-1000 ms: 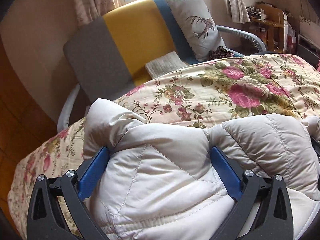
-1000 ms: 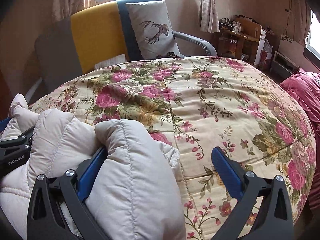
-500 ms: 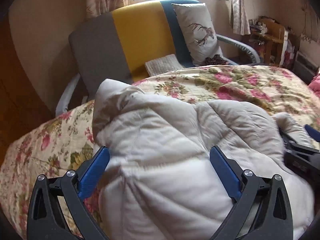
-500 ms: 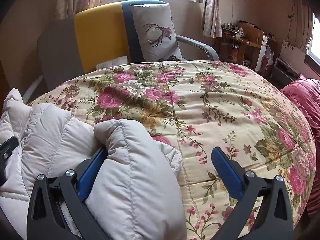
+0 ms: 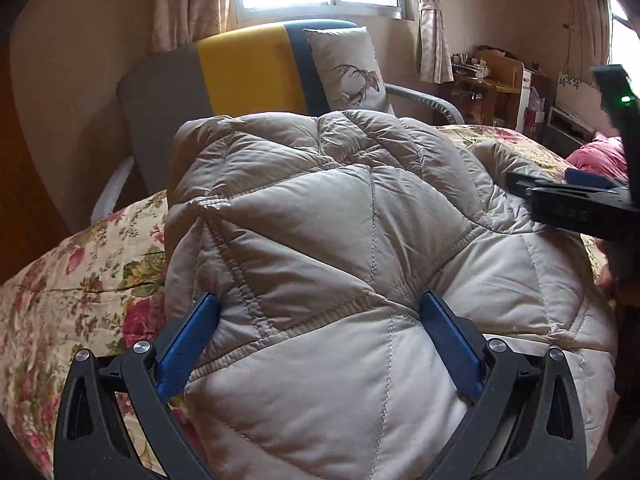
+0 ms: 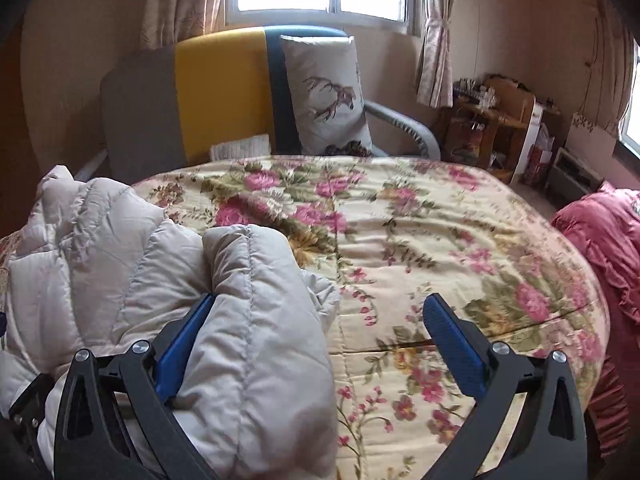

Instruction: Fold large clothes

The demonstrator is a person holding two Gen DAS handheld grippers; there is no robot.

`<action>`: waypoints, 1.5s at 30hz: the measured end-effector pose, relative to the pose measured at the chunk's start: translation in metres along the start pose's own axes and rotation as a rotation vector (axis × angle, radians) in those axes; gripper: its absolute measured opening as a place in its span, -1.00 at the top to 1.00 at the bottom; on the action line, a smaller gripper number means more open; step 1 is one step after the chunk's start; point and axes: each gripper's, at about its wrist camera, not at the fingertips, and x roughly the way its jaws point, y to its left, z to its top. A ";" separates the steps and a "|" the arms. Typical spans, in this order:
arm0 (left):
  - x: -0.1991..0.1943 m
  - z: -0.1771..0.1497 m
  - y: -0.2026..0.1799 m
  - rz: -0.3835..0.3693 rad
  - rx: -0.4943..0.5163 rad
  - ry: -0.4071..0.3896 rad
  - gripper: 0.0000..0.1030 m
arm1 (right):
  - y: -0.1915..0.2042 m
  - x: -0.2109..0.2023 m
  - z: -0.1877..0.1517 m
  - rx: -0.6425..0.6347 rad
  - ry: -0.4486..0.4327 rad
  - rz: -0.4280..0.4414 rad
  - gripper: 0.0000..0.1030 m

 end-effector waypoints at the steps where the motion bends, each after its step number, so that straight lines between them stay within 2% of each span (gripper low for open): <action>1: 0.000 -0.001 0.000 0.002 -0.004 -0.004 -0.93 | 0.000 -0.016 -0.001 -0.005 -0.034 -0.009 -0.97; 5: -0.002 -0.003 0.001 0.007 -0.015 -0.015 -0.93 | 0.007 -0.062 -0.010 -0.032 -0.105 0.008 -0.97; 8: -0.004 -0.003 0.000 0.009 -0.018 -0.020 -0.93 | 0.017 -0.054 -0.016 -0.046 0.000 0.116 -0.97; 10: -0.006 -0.004 0.001 0.002 -0.023 -0.024 -0.93 | 0.017 -0.038 -0.026 -0.040 0.054 0.099 -0.96; 13: -0.015 -0.009 0.006 -0.016 -0.027 -0.016 -0.93 | -0.003 -0.020 -0.051 0.094 0.131 0.187 -0.96; 16: -0.017 -0.020 0.010 -0.041 -0.053 -0.011 -0.93 | -0.013 -0.013 -0.075 0.197 0.160 0.249 -0.96; 19: -0.017 -0.021 0.016 -0.056 -0.083 -0.016 -0.93 | -0.017 -0.008 -0.074 0.240 0.156 0.306 -0.96; 24: -0.032 -0.015 0.040 -0.162 -0.185 -0.001 -0.93 | -0.037 -0.003 -0.065 0.350 0.257 0.457 -0.97; 27: -0.039 -0.019 0.059 -0.206 -0.260 0.018 -0.93 | -0.042 -0.004 -0.058 0.355 0.300 0.506 -0.97; 31: -0.033 -0.034 0.089 -0.303 -0.385 0.105 -0.93 | -0.044 0.007 -0.057 0.348 0.412 0.632 -0.97; 33: -0.024 -0.045 0.099 -0.399 -0.457 0.165 -0.93 | -0.047 0.019 -0.061 0.374 0.465 0.684 -0.97; 36: -0.016 -0.057 0.103 -0.496 -0.535 0.221 -0.93 | -0.049 0.032 -0.065 0.409 0.505 0.747 -0.97; 39: -0.016 -0.061 0.097 -0.546 -0.545 0.238 -0.93 | -0.049 0.036 -0.063 0.391 0.497 0.766 -0.97; 42: -0.015 -0.059 0.086 -0.540 -0.493 0.235 -0.93 | -0.044 0.044 -0.061 0.391 0.509 0.785 -0.97; 45: -0.012 -0.061 0.082 -0.550 -0.505 0.241 -0.93 | -0.037 0.052 -0.056 0.385 0.512 0.802 -0.97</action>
